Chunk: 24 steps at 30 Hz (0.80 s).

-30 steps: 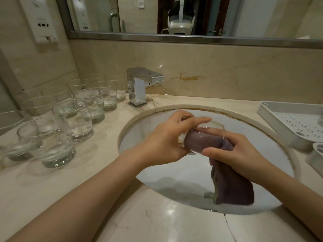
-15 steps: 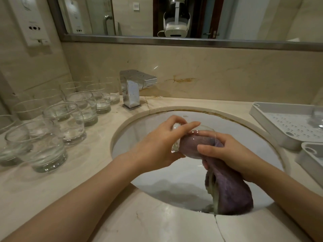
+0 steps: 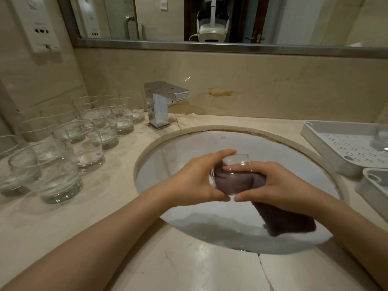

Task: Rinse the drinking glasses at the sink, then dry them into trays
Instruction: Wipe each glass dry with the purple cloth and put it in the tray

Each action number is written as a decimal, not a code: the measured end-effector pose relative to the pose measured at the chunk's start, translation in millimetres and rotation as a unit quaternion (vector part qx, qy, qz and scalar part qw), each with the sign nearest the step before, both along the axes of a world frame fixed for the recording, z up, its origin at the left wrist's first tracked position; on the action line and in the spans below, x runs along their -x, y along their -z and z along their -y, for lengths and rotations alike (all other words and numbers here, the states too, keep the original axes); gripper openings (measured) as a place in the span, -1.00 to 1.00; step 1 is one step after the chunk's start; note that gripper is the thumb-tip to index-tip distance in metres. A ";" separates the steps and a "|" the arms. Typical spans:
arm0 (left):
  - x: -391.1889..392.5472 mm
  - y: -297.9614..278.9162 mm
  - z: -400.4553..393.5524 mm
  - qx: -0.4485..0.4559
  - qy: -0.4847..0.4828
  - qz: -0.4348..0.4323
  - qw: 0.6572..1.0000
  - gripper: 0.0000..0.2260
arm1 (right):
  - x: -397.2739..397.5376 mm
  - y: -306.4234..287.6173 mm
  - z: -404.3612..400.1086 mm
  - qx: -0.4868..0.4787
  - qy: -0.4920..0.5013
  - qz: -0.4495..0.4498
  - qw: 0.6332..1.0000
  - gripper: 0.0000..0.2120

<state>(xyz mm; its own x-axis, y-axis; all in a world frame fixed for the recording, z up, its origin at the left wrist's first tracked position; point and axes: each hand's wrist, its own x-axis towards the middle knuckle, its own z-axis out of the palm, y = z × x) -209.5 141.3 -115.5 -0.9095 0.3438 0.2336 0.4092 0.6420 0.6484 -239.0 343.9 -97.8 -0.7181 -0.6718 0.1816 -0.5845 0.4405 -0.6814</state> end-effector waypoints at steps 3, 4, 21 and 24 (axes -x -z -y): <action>2.0 6.0 -0.3 0.086 -0.023 -0.096 0.991 -0.18 | 1.3 -3.1 2.9 0.066 0.016 0.127 0.990 -0.61; 2.9 6.6 0.4 0.106 -0.025 -0.122 0.986 -0.19 | 0.1 -4.3 3.3 0.088 0.022 0.162 0.983 -0.62; 7.2 -6.0 6.2 -0.090 -0.163 -0.152 0.971 -0.28 | 12.4 -34.5 -24.6 0.322 0.144 0.165 0.921 -0.66; 13.0 -13.9 -8.1 -0.206 -0.165 -0.065 0.962 -0.28 | 14.0 -40.1 -29.0 0.276 0.220 0.128 0.927 -0.66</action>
